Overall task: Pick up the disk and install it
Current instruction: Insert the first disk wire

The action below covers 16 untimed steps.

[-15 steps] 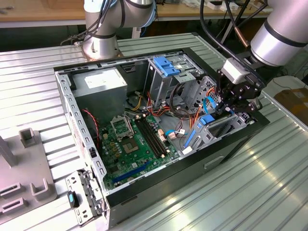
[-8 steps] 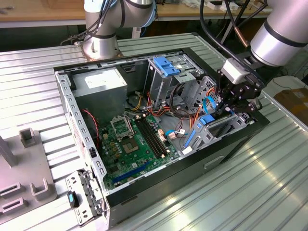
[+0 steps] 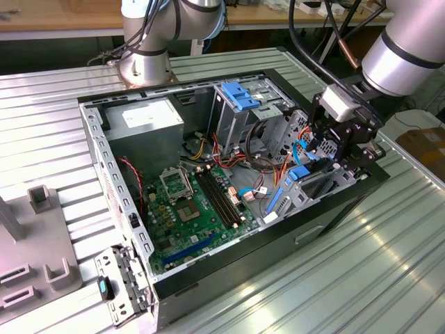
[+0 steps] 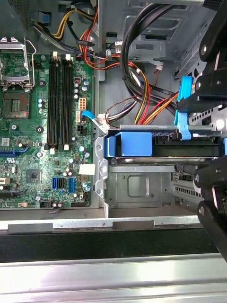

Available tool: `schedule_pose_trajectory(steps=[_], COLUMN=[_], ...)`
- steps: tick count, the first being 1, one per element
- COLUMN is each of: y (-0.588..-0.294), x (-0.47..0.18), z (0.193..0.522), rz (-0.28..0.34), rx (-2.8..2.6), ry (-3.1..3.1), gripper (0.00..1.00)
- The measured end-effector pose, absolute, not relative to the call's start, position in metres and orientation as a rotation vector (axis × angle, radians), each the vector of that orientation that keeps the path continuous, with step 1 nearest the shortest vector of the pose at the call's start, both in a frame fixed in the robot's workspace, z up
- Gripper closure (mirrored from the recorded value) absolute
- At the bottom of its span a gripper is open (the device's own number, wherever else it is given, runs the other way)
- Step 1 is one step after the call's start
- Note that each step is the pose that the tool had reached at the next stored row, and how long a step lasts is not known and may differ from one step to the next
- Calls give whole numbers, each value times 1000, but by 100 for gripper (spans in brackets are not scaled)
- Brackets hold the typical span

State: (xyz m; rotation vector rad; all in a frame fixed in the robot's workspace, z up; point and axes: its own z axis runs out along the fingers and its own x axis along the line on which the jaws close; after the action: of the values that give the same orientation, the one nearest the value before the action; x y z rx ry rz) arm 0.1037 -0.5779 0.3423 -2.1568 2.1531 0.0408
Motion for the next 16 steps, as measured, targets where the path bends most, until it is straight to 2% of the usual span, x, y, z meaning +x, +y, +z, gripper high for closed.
schedule_pose_trajectory(steps=[16], y=[-578], x=[104], z=[352], rz=[41], rx=[-2157], ry=[2153], gripper=[46])
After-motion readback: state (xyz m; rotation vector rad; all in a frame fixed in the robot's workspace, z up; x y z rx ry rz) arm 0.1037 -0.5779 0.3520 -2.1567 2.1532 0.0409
